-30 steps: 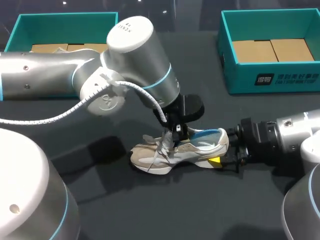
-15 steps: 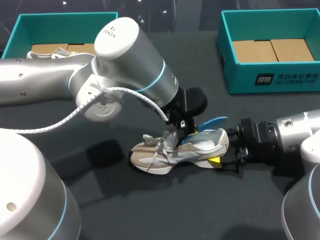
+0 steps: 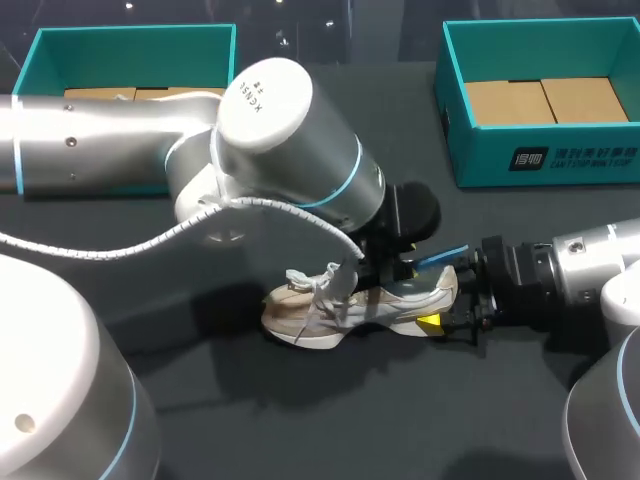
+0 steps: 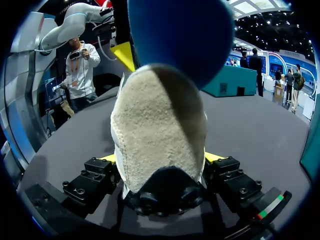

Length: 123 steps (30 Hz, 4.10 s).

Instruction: Take the shoe out of the shoebox, open the shoe tongue, remove and reinsert the insole, then place the shoe into the shoebox

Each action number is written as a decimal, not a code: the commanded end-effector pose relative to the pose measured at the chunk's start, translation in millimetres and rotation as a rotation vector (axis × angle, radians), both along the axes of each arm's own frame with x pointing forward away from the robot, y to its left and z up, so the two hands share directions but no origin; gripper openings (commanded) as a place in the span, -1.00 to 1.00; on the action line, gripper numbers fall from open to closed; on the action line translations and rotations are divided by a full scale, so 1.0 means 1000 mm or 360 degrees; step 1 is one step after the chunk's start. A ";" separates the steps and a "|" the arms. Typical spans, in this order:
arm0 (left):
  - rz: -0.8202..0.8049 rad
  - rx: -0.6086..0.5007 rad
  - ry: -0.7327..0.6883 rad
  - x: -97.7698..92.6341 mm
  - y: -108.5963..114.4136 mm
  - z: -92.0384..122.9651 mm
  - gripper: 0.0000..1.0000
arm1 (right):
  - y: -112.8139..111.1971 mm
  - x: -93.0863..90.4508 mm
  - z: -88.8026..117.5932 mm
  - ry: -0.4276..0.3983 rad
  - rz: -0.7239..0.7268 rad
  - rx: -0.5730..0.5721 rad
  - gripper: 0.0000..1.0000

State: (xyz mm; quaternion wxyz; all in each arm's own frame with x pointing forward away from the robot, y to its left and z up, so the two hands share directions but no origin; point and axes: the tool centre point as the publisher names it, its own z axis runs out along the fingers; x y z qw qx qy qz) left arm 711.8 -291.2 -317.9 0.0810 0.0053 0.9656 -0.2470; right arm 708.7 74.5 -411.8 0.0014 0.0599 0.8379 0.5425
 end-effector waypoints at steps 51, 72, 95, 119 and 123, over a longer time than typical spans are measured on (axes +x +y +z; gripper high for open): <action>0.0058 -0.0258 0.0023 -0.001 -0.030 0.021 -1.00 | 0.001 0.000 -0.001 0.0001 -0.0002 -0.0008 -1.00; -0.0012 -0.0363 0.0195 -0.024 -0.045 0.083 -1.00 | 0.001 0.000 -0.001 0.0001 -0.0002 -0.0008 -1.00; 0.0035 -0.1156 0.0679 -0.033 -0.029 0.209 -1.00 | 0.001 0.000 -0.001 0.0001 -0.0002 -0.0008 -1.00; 0.0198 -0.1621 0.0904 -0.052 0.024 0.261 -1.00 | 0.001 0.000 -0.001 0.0001 -0.0002 -0.0008 -1.00; 0.0198 -0.1621 0.0904 -0.052 0.024 0.261 -1.00 | 0.001 0.000 -0.001 0.0001 -0.0002 -0.0008 -1.00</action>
